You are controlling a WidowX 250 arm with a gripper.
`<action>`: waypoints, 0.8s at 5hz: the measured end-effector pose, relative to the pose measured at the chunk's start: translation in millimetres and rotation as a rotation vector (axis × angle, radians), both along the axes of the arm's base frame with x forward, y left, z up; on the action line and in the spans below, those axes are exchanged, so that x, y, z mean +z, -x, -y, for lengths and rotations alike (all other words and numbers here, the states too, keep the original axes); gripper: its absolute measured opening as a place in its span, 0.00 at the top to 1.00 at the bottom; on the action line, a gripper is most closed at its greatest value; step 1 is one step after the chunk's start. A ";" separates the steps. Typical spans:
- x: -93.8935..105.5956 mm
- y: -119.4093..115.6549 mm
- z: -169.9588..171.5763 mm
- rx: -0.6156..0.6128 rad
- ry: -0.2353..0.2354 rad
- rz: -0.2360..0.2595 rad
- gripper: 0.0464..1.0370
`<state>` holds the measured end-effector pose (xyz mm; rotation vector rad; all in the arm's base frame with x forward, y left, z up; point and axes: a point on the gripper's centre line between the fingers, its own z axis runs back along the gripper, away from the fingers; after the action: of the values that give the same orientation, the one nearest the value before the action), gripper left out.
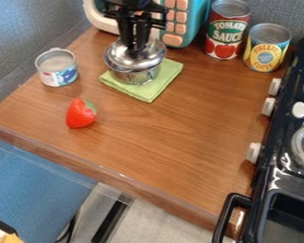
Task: Pick up the lid of the pot and place it over the pot
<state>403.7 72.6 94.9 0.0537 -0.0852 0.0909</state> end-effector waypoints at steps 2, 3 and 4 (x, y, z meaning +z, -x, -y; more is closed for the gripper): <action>-4.1 -20.1 3.9 0.011 -0.026 -0.009 0.76; -3.8 -21.0 1.3 0.010 -0.039 -0.003 0.76; -10.9 -16.3 -2.2 0.007 -0.048 -0.014 0.76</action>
<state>420.0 74.8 84.1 0.1021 -0.0734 0.0951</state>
